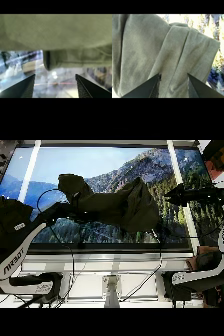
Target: Fold the clothes and pants, and hang the long-sleeved shirts on hangers.
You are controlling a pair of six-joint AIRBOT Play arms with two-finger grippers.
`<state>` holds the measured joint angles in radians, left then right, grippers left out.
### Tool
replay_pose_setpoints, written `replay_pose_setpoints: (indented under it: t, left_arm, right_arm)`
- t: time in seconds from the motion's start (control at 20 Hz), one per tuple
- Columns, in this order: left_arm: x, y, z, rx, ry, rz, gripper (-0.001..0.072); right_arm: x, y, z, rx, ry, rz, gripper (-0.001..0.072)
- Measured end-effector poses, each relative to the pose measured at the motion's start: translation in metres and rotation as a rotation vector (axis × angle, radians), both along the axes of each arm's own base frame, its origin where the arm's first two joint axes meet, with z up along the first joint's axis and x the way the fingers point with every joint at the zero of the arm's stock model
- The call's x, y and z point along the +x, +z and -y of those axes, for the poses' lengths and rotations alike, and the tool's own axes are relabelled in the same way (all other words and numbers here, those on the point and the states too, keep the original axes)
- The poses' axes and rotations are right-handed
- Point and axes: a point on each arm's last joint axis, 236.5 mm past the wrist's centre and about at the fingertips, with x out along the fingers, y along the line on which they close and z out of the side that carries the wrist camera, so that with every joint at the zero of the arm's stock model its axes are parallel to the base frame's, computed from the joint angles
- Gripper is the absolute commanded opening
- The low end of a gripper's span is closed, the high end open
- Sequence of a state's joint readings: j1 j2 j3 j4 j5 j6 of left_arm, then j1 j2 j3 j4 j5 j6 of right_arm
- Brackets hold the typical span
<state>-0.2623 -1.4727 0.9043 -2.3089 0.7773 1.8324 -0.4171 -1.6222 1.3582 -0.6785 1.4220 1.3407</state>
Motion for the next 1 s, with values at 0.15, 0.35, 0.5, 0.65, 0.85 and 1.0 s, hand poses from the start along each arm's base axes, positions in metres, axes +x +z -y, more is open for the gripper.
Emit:
replay_pose_setpoints:
  t: [0.15,0.35,0.5,0.65,0.85,1.0]
  left_arm:
    - [0.010,-0.003,0.004,-0.019,0.037,0.002,0.0507]
    - [0.023,-0.008,0.011,-0.037,0.068,-0.006,0.0008]
    - [0.028,-0.003,0.012,-0.053,0.079,0.000,0.0006]
    - [0.035,0.026,0.001,-0.074,0.093,0.040,0.0005]
    - [0.031,0.086,-0.055,0.031,0.111,0.146,0.0006]
    - [0.018,0.127,-0.129,0.248,0.199,0.231,0.0006]
  right_arm:
    - [0.000,0.000,0.000,-0.001,0.000,0.001,0.0390]
    - [0.000,0.000,0.000,0.000,-0.001,0.001,0.0389]
    - [0.000,0.000,0.000,0.000,0.000,0.000,0.0389]
    - [-0.001,-0.002,0.002,-0.010,0.000,-0.004,0.0389]
    - [-0.005,-0.020,0.010,-0.060,0.005,-0.045,0.0388]
    - [-0.013,-0.034,0.009,-0.051,0.021,-0.104,0.0388]
